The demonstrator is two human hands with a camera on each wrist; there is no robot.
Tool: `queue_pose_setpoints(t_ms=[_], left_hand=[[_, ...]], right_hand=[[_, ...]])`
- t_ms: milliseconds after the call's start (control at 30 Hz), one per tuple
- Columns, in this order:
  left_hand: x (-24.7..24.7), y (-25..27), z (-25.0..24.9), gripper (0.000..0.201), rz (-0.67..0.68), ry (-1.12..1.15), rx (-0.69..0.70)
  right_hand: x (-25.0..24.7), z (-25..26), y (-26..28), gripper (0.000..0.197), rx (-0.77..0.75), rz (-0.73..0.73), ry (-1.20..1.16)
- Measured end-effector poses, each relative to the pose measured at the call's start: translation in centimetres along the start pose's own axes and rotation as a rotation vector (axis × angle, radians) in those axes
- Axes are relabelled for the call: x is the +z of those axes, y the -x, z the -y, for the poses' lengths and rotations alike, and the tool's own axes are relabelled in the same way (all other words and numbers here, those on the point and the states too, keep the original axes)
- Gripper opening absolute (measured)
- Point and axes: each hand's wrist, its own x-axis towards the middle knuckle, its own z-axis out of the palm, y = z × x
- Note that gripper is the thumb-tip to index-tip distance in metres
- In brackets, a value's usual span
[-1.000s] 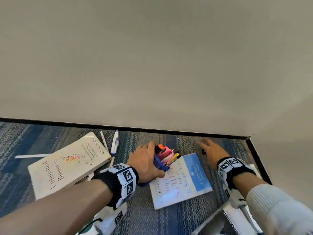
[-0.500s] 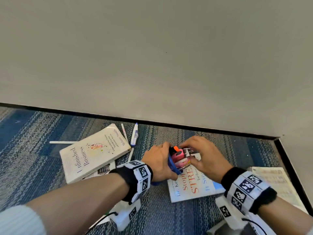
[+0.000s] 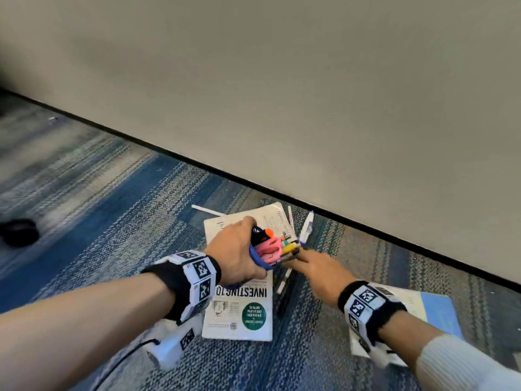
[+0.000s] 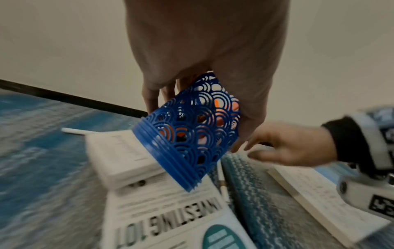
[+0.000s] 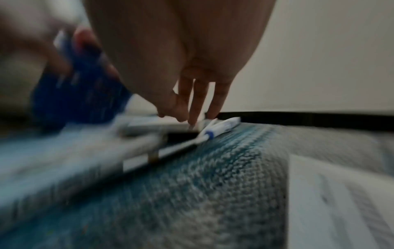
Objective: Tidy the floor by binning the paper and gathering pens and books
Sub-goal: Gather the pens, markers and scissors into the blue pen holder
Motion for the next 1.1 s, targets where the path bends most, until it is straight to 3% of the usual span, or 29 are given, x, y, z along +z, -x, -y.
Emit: queue_pose_setpoints(t_ms=[67, 200, 333, 400, 500, 633, 700, 900, 1000, 1100], left_hand=[[-1.2, 1.2, 1.9, 0.083, -0.03, -0.018, -0.04], [-2.9, 3.2, 3.4, 0.087, -0.005, -0.065, -0.054], [-3.2, 3.1, 3.2, 0.09, 0.061, -0.155, -0.041], [-3.0, 2.5, 2.5, 0.088, 0.087, -0.193, -0.053], [-3.0, 1.0, 1.3, 0.085, 0.102, -0.241, -0.026], [-2.7, 0.0, -0.4, 0.083, 0.067, -0.335, 0.014], [-2.5, -0.1, -1.1, 0.082, 0.038, -0.358, 0.013], [-1.0, 0.8, -3.6, 0.075, 0.043, -0.283, 0.102], [0.3, 0.8, -4.2, 0.072, 0.081, -0.186, 0.189], [0.6, 0.7, -3.9, 0.073, 0.093, -0.127, 0.186]], right_hand=[[0.9, 1.2, -1.0, 0.061, -0.106, 0.124, 0.199], [0.8, 2.3, -1.6, 0.043, 0.023, 0.224, 0.419], [-0.6, 1.2, -1.4, 0.044, 0.01, 0.371, 0.443], [-1.7, -0.1, -1.0, 0.035, 0.015, 0.358, 0.402], [-3.7, -1.6, 0.6, 0.023, 0.058, 0.227, 0.292], [-7.1, -2.8, 3.1, 0.022, 0.242, -0.094, 0.054], [-8.6, -2.2, 3.8, 0.023, 0.23, -0.204, -0.014], [-11.3, 3.8, 1.9, 0.034, -0.038, -0.001, 0.284], [-11.3, 6.8, 0.2, 0.027, -0.005, 0.074, 0.385], [-11.2, 8.1, -0.8, 0.032, 0.103, 0.148, 0.372]])
